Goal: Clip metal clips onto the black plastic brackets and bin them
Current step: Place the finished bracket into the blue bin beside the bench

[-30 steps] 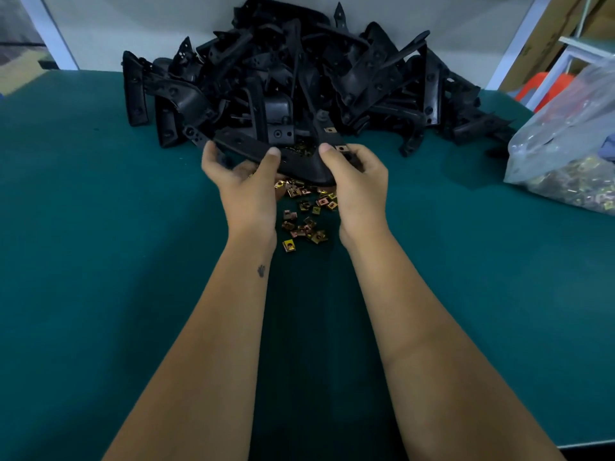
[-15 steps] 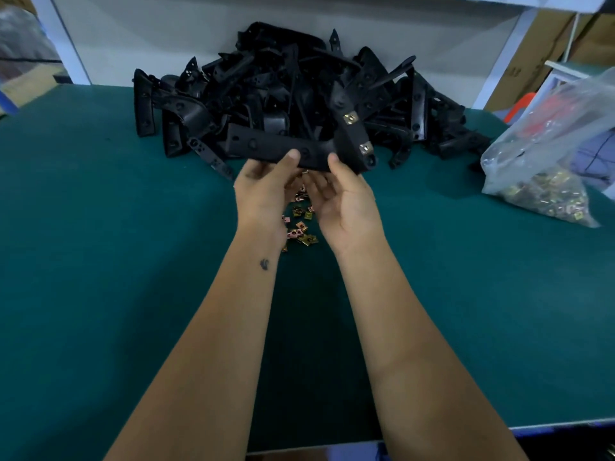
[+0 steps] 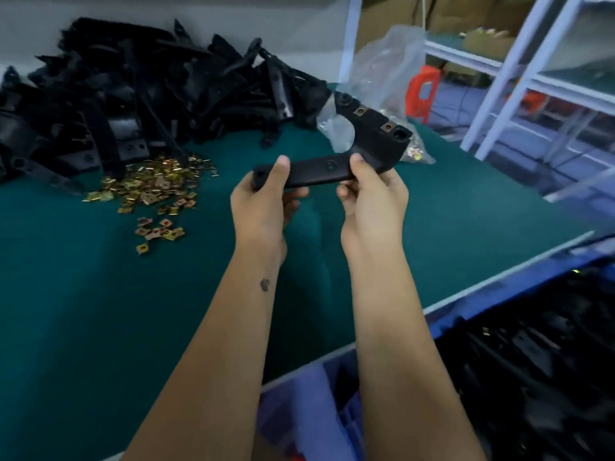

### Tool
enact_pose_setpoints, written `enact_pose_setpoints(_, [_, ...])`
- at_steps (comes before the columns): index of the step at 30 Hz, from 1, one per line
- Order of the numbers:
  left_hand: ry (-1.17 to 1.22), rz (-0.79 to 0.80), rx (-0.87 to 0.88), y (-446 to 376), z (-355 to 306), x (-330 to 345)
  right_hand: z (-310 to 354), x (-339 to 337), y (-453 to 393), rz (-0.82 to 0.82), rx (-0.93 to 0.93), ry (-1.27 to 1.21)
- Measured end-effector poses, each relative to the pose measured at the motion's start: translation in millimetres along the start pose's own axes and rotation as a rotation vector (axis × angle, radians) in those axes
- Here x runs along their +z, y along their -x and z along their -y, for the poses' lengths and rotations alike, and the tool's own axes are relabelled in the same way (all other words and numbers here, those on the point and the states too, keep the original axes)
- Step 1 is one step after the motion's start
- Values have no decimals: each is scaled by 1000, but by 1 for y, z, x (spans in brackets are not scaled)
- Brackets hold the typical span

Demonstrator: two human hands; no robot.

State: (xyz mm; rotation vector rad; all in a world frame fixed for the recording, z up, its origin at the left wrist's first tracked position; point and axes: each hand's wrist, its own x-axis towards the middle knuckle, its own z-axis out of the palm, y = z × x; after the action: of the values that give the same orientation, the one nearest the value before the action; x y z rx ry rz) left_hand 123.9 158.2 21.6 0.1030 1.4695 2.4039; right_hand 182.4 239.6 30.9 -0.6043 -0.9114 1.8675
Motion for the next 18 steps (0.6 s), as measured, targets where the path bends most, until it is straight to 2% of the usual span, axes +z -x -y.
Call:
enact_pose_setpoints(6, [-143,432,-72,77,49,78,66,-108,0,-401,-195,-75])
enact_pose_setpoints(11, [-270,748,-211,141,91,124,100,-208,14,-677,-226,-153])
enact_pose_setpoints(14, [-416,804,-335,165,128,127,103,-257,27,-820,-167,-65])
enact_pose_setpoints(18, [-487,754,-577,183,167,115,98,-302,39,-910,-82,129])
